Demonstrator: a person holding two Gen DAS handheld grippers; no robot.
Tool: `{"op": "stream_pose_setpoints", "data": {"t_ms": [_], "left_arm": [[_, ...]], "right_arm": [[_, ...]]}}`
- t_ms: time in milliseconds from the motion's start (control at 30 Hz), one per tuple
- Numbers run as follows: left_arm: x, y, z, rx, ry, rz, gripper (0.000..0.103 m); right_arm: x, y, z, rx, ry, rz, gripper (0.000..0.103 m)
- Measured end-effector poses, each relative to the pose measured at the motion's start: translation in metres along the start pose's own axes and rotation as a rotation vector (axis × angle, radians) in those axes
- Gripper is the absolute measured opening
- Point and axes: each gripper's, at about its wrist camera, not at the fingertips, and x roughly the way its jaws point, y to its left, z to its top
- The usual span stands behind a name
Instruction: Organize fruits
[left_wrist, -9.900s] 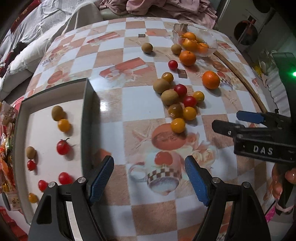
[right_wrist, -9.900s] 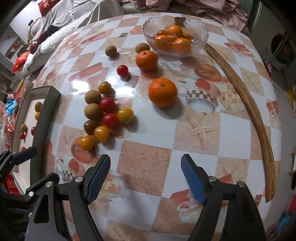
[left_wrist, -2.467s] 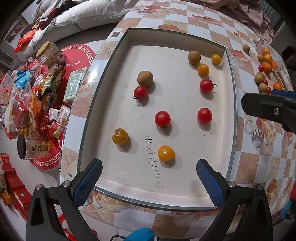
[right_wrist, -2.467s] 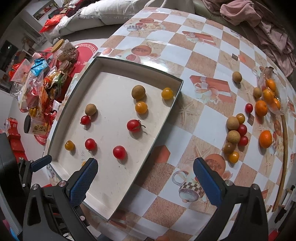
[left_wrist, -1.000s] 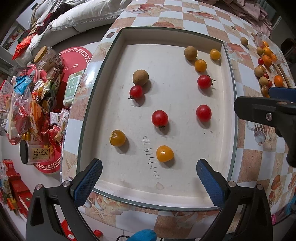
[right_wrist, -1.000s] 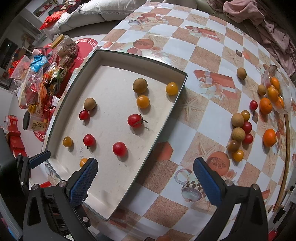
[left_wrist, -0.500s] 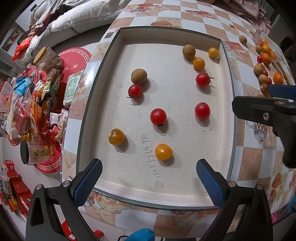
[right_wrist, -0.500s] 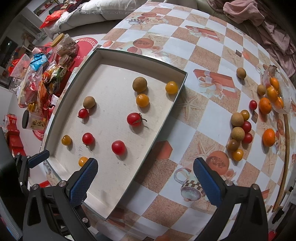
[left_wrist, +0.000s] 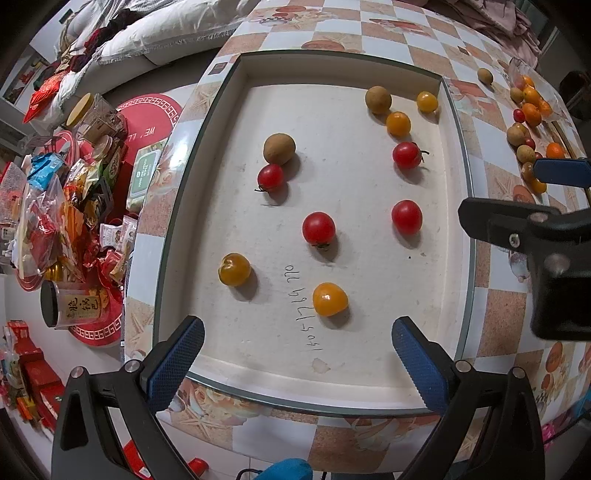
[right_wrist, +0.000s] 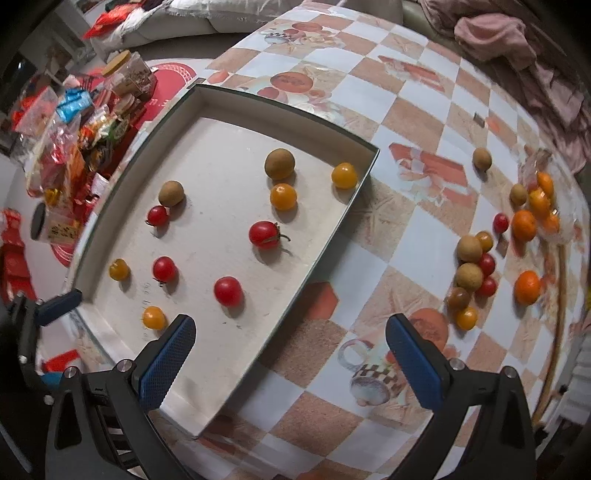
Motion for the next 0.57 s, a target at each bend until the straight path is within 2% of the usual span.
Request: {"op": "stream_pose_setpoints", "data": {"t_ms": [567], "left_arm": [[0.0003,0.0007,0.0044,0.008,-0.018,0.0,0.102]], "right_arm": [[0.0014,0.0016,0.0023,-0.008,0.004,0.005,0.103]]}}
